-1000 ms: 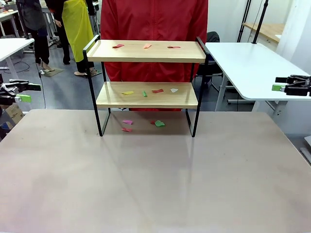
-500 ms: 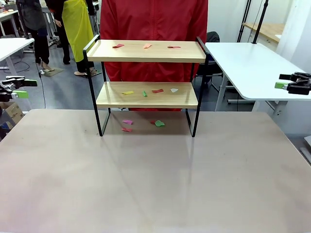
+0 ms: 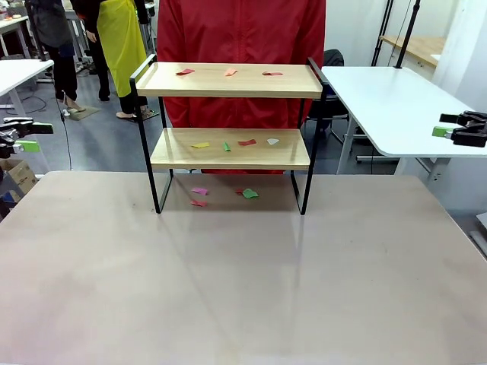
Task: Clean the shelf.
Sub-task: Pick up the Duster handed by the human, then clean the specific section of the Shelf indicated by the human with the Duster.
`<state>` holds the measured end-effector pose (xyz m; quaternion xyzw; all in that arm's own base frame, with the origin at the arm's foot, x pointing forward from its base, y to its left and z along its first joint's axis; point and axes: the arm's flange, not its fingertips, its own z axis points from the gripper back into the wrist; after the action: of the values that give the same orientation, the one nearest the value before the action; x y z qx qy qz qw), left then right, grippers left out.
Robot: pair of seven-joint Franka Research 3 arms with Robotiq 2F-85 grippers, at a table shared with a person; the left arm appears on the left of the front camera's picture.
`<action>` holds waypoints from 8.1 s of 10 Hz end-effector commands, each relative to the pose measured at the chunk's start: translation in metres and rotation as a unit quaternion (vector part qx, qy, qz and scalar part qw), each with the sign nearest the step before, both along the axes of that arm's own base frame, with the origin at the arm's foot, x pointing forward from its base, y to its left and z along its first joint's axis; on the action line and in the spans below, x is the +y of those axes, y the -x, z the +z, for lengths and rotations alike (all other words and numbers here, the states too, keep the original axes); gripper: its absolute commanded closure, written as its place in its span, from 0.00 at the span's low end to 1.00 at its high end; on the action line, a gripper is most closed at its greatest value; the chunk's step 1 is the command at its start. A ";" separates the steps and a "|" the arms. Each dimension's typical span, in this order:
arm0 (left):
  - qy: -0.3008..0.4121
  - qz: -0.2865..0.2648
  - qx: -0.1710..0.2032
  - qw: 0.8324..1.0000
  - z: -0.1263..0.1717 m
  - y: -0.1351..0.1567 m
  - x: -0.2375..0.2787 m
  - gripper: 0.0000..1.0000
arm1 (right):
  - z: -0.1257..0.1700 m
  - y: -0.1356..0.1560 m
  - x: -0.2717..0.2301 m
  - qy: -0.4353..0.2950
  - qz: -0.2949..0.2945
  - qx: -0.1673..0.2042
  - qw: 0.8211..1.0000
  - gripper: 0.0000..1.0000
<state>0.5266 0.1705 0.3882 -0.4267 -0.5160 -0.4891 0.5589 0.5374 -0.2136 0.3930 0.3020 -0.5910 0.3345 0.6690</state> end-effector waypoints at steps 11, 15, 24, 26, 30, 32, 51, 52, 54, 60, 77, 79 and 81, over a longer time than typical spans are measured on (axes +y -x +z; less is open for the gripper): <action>0.002 -0.003 -0.001 1.000 0.001 0.000 -0.001 0.00 | 0.002 0.000 0.004 -0.001 -0.001 0.004 1.000 0.00; 0.002 -0.003 -0.001 1.000 0.001 0.000 -0.001 0.00 | 0.002 0.000 0.004 -0.001 -0.001 0.004 1.000 0.00; 0.002 -0.003 -0.001 1.000 0.001 0.000 -0.001 0.00 | 0.002 0.000 0.004 -0.001 -0.001 0.004 1.000 0.00; 0.002 -0.003 -0.001 1.000 0.001 0.000 -0.001 0.00 | 0.002 0.000 0.004 -0.001 -0.001 0.004 1.000 0.00; -0.103 0.097 0.034 0.989 0.096 0.026 -0.014 0.00 | 0.002 0.000 0.004 -0.001 -0.001 0.004 1.000 0.00; -0.158 0.119 0.031 0.980 0.151 0.041 -0.045 0.00 | 0.002 0.000 0.004 -0.001 -0.001 0.004 1.000 0.00; -0.342 0.407 0.224 0.816 0.186 0.056 -0.241 0.00 | 0.002 0.000 0.004 -0.001 -0.001 0.004 1.000 0.00; -0.345 0.424 0.225 0.807 0.183 0.052 -0.242 0.00 | 0.002 0.000 0.004 -0.001 -0.001 0.004 1.000 0.00; -0.350 0.459 0.224 0.785 0.179 0.047 -0.243 0.00 | 0.002 0.000 0.004 -0.001 -0.001 0.004 1.000 0.00; -0.363 0.459 0.229 0.778 0.174 0.038 -0.242 0.59 | 0.002 0.000 0.004 -0.001 -0.001 0.004 1.000 0.00; -0.346 0.470 0.253 0.772 0.172 0.036 -0.240 1.00 | 0.002 0.000 0.004 -0.001 -0.001 0.004 1.000 0.00; -0.346 0.470 0.253 0.772 0.172 0.036 -0.240 1.00 | 0.002 0.000 0.004 -0.001 -0.001 0.004 1.000 0.00; -0.365 0.501 0.234 0.749 0.185 0.041 -0.222 0.87 | 0.002 0.000 0.004 -0.001 -0.001 0.004 1.000 0.00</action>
<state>0.4902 -0.0664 0.5617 -0.0031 -0.2874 -0.1820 0.9404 0.5371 -0.2158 0.3883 0.3051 -0.5907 0.3395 0.6654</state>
